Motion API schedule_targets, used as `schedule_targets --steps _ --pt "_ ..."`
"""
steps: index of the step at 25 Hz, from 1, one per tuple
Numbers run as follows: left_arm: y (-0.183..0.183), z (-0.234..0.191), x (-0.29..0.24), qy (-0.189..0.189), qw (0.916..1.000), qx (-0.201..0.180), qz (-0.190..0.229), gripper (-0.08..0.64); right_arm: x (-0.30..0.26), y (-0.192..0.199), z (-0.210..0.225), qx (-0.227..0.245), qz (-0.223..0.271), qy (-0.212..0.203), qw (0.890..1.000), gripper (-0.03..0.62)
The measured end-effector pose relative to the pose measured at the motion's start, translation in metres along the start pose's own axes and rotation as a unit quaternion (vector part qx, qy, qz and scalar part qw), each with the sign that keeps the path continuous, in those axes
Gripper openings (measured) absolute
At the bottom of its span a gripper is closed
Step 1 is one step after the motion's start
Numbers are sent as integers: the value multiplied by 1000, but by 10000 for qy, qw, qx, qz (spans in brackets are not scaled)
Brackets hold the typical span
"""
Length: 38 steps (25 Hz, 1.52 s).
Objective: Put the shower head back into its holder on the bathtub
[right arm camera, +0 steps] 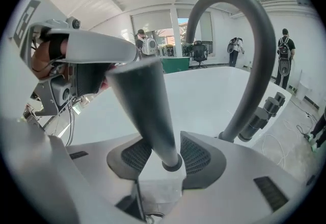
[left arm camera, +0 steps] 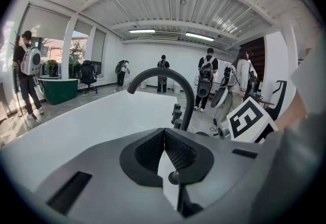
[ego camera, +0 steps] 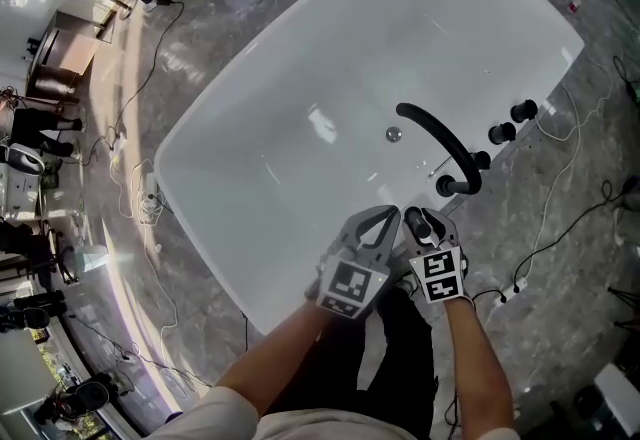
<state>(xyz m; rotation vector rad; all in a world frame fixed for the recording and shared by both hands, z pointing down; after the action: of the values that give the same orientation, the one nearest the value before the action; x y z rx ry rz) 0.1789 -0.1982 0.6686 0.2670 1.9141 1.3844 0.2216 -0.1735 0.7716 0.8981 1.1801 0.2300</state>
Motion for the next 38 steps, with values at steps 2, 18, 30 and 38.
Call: schedule_targets --steps 2,18,30,38 --pt "-6 5 3 57 10000 -13 6 5 13 -1 0 -75 26 100 9999 152" --pt "-109 95 103 1002 9948 171 -93 5 215 -123 -46 -1415 1377 546 9788 72" --pt "-186 138 114 1178 9923 218 315 5 308 -180 -23 -1277 2106 1213 9616 14" --pt "-203 156 100 1047 9927 98 591 5 317 -179 1 -1231 2276 1164 9589 14"
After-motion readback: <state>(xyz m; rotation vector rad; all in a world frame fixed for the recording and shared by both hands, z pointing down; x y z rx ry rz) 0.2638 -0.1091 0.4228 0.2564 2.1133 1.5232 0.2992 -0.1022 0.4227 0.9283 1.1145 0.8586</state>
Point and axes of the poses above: the fingertips, and each gripper's own axes: x backward along the fingers, z to its right, y out of its underside, the point moved 1 cm from there along x, backward along the fingers, and after that the axes turned 3 degrees about y, right-handed, at the moved point
